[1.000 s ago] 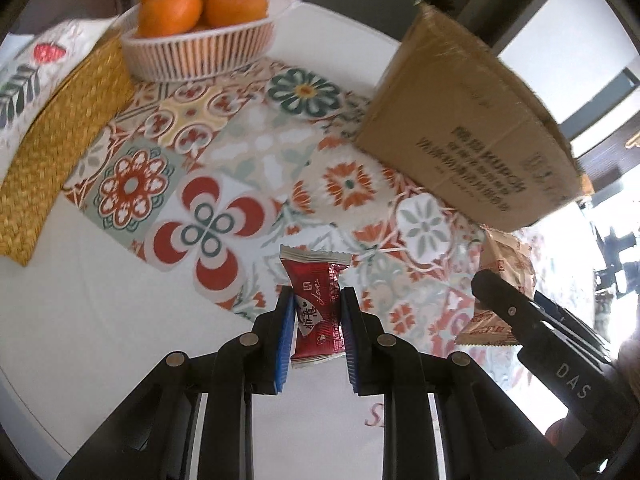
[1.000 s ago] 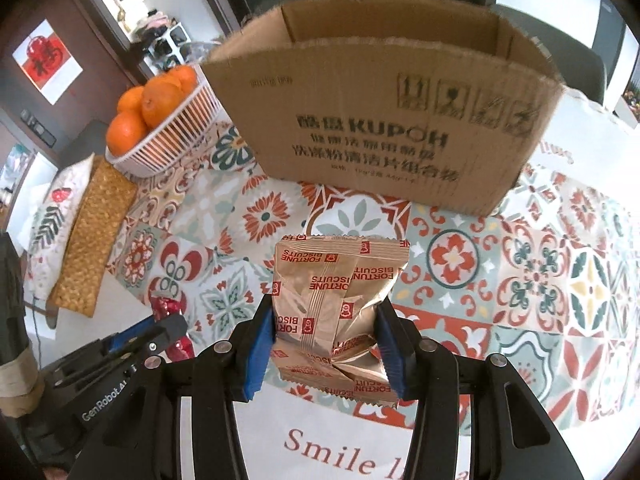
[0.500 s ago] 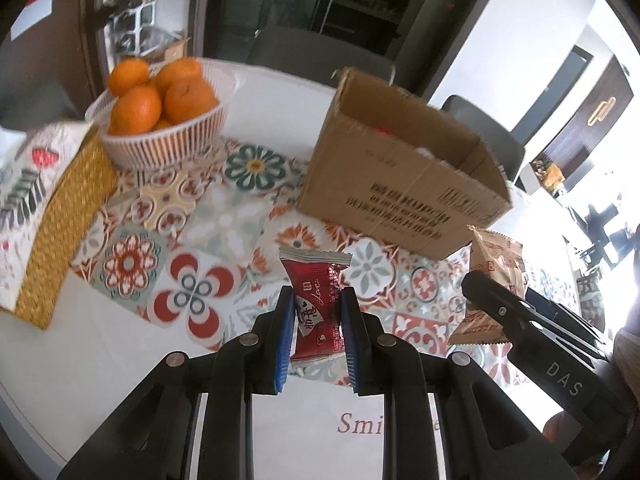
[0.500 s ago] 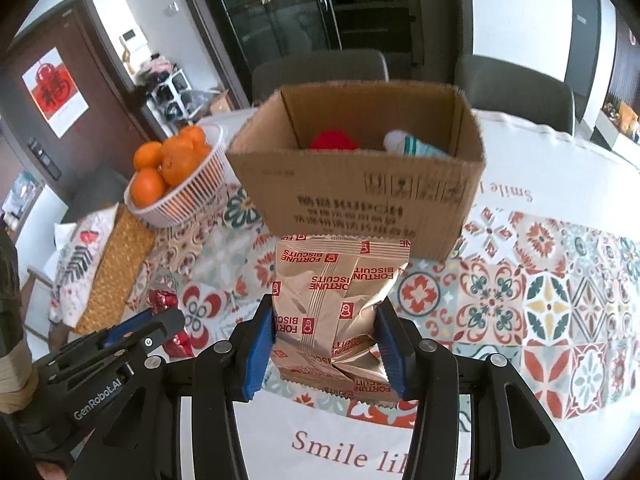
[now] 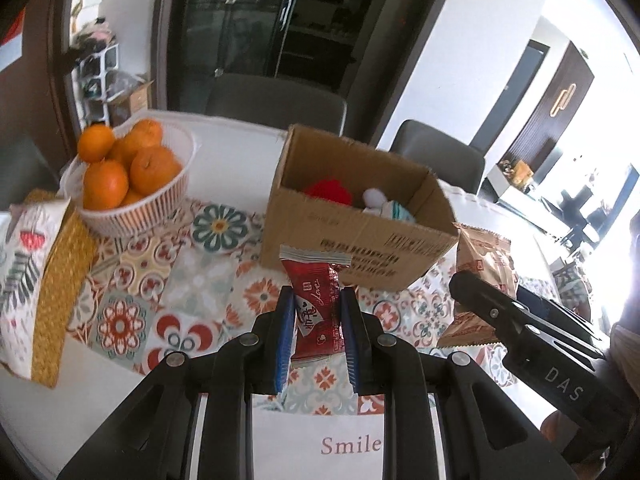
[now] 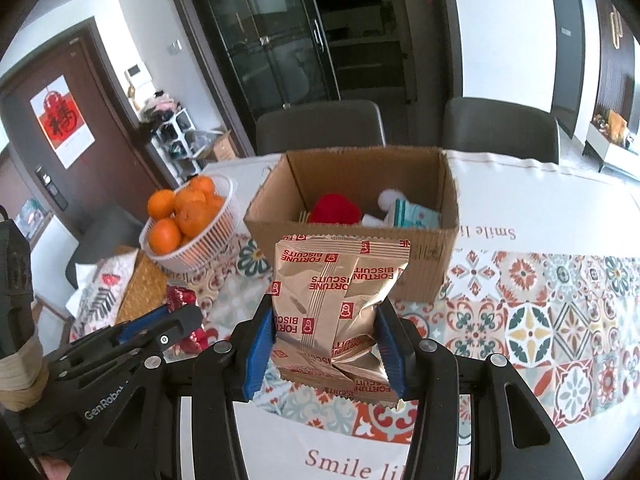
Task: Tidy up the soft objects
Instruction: 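Carry the red packet and biscuit packet in both tools over the box, then open both tools to drop the red packet and biscuit packet into the box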
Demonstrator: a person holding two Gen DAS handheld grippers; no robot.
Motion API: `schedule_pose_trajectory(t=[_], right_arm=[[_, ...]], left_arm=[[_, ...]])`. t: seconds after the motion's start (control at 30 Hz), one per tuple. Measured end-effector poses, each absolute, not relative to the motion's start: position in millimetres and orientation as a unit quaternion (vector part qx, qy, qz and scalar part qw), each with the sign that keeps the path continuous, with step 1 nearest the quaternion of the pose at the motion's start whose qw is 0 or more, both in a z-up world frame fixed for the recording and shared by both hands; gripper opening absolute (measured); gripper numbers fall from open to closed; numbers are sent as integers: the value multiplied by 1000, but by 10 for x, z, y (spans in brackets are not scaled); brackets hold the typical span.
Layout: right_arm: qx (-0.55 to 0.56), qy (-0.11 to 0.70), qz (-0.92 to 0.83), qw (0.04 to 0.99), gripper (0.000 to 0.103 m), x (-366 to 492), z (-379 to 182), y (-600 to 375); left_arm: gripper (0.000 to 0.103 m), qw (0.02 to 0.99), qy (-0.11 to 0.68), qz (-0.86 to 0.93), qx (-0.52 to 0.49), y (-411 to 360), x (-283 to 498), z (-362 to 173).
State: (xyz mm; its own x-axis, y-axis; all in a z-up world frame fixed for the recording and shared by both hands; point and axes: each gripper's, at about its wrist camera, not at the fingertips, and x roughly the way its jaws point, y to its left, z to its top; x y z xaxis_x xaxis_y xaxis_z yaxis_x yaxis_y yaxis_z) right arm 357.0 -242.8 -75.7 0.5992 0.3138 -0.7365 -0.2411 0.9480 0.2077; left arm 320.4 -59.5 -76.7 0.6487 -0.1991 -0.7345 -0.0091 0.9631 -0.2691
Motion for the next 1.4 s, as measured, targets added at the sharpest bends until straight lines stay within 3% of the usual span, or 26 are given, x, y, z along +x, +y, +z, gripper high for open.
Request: schedule_pose_trajectory(t=[0.9, 1.4], right_arm=[[70, 366, 130, 919, 49, 4071, -233, -2436], [65, 409, 130, 901, 49, 4675, -364, -2495]], left_arm=[[23, 921, 367, -117, -64, -719, 3931, -127], [23, 910, 394, -124, -32, -851, 4570, -167]])
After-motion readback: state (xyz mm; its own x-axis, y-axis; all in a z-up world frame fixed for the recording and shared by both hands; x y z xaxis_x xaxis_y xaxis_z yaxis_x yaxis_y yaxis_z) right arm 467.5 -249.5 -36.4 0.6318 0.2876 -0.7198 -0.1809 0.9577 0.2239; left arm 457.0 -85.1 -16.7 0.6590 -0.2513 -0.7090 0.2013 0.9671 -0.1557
